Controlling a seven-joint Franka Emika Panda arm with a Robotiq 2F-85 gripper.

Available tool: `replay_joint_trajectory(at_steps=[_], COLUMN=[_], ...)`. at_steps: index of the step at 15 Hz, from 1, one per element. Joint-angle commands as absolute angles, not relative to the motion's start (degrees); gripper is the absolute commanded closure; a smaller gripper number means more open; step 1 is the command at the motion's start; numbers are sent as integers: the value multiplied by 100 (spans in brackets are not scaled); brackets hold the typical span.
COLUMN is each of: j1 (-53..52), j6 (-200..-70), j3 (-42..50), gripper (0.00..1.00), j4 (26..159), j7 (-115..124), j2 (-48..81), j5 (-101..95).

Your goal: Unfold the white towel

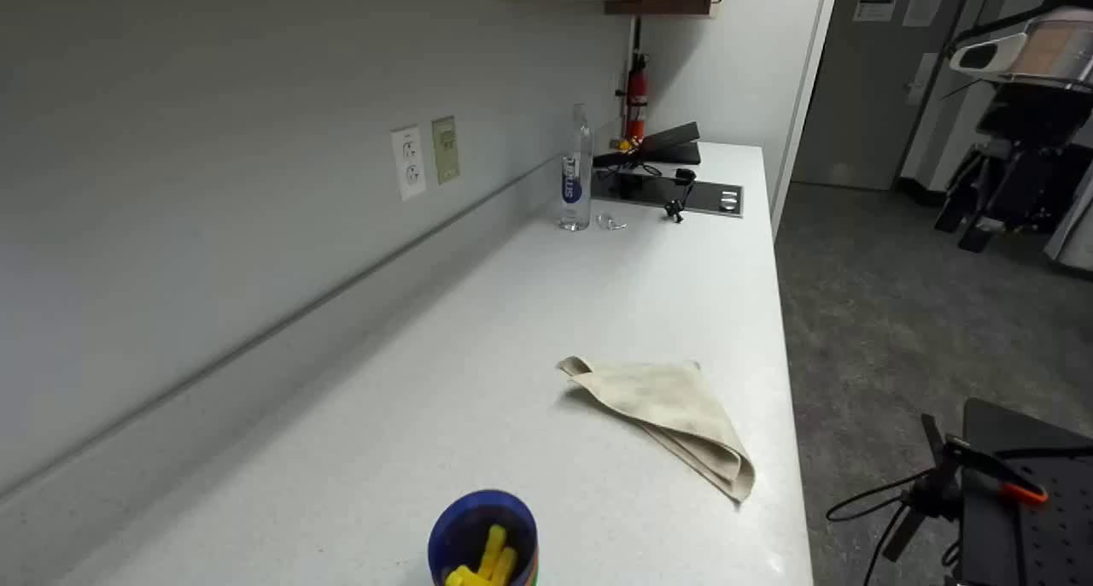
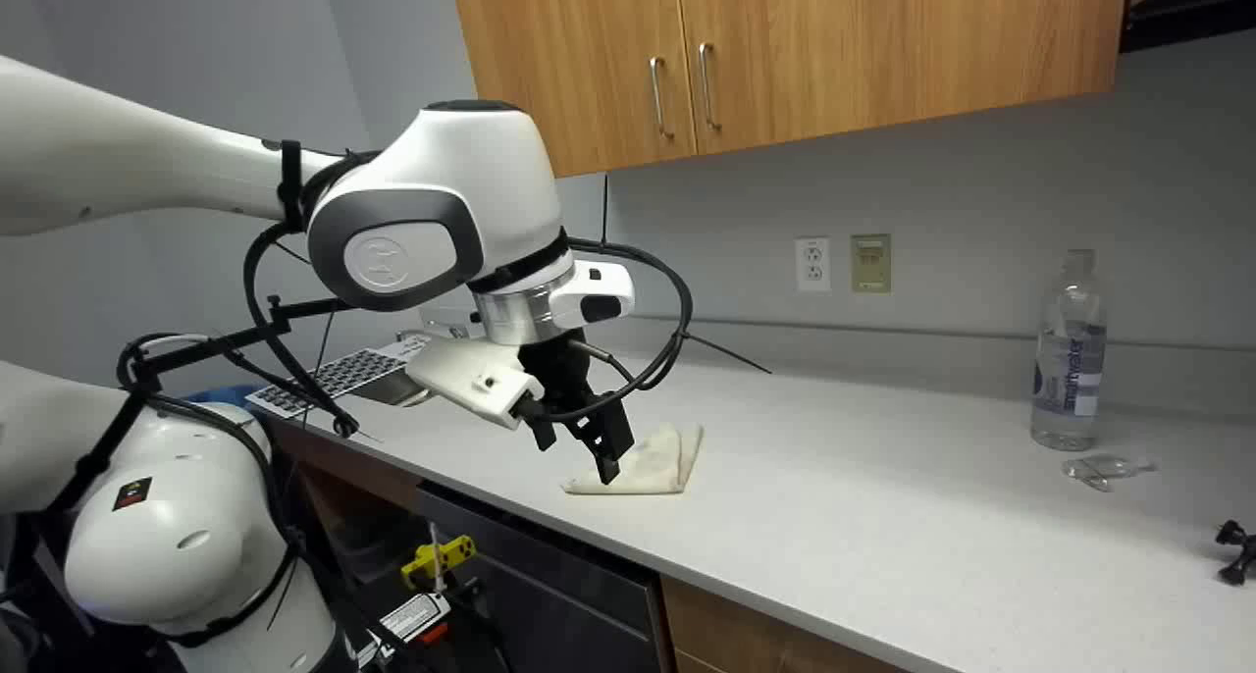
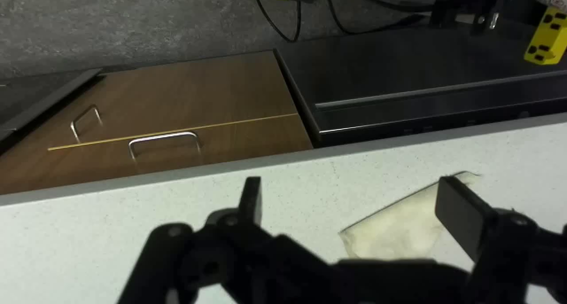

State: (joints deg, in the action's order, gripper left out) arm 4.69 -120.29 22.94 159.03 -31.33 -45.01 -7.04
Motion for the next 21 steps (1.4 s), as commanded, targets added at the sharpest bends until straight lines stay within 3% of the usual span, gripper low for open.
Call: replay_joint_trajectory(at_steps=[1,21], j1=[545,541], j6=[-12022,-12085], j3=[2216,2186], gripper=[0,0], j4=[15896,15892], j7=[-3185,-3235], j2=[-4474,-4290], j5=[-634,-723])
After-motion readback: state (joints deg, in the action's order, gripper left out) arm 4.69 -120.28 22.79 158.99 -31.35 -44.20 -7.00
